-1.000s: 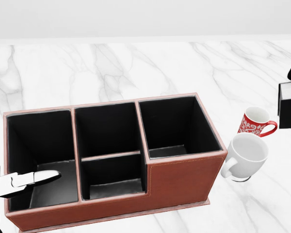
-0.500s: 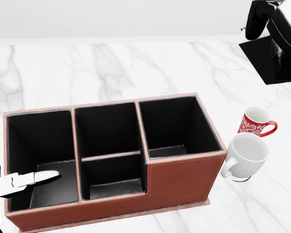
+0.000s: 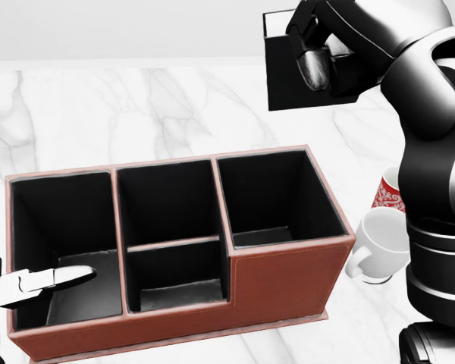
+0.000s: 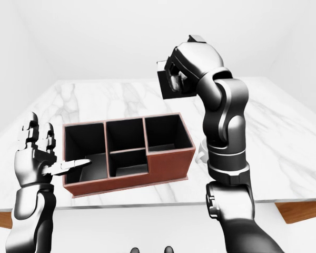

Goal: Pick up the book and place it in the right compartment of the caddy.

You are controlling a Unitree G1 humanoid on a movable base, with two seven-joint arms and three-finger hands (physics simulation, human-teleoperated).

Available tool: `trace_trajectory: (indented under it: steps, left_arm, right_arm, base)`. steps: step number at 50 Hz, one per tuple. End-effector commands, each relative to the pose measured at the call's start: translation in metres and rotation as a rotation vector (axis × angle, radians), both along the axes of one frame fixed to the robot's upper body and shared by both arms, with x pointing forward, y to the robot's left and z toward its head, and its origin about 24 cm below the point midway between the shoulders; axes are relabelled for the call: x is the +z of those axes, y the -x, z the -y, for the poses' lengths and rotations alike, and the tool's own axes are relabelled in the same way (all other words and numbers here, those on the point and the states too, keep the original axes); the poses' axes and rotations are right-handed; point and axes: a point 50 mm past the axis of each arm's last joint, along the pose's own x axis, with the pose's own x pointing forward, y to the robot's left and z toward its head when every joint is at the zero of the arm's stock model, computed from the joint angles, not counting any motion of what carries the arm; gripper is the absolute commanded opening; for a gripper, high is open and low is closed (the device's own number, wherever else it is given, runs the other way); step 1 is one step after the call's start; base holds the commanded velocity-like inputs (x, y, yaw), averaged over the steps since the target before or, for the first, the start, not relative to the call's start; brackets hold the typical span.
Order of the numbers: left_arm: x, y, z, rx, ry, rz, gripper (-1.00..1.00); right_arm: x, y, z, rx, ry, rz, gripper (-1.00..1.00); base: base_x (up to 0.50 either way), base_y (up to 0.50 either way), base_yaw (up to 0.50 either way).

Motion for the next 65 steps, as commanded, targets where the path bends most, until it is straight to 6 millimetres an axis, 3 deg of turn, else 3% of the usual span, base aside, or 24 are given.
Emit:
trace_trajectory:
  steps: [1,15,53,65]
  left_arm:
    - [-0.011,-0.005,0.002,-0.002,0.014,-0.049,1.0]
    - [-0.014,-0.005,0.002,-0.003,0.016,-0.058,1.0]
    - [-0.012,-0.004,0.002,-0.004,0.014,-0.051,1.0]
    - [-0.013,-0.005,0.002,-0.004,0.015,-0.056,1.0]
  right_arm:
    - [-0.004,-0.015,-0.018,0.057,-0.011,-0.072,-1.0]
    - [-0.016,-0.022,-0.019,0.157,-0.105,-0.154,-1.0]
    - [-0.067,-0.032,-0.007,0.186,-0.197,-0.35,-1.0]
    - [-0.068,-0.033,-0.005,0.181,-0.199,-0.356,-1.0]
  base:
    - [0.0,0.0,0.0]
    - [0.0,0.0,0.0]
    - [0.0,0.0,0.0]
    - [0.0,0.0,0.0]
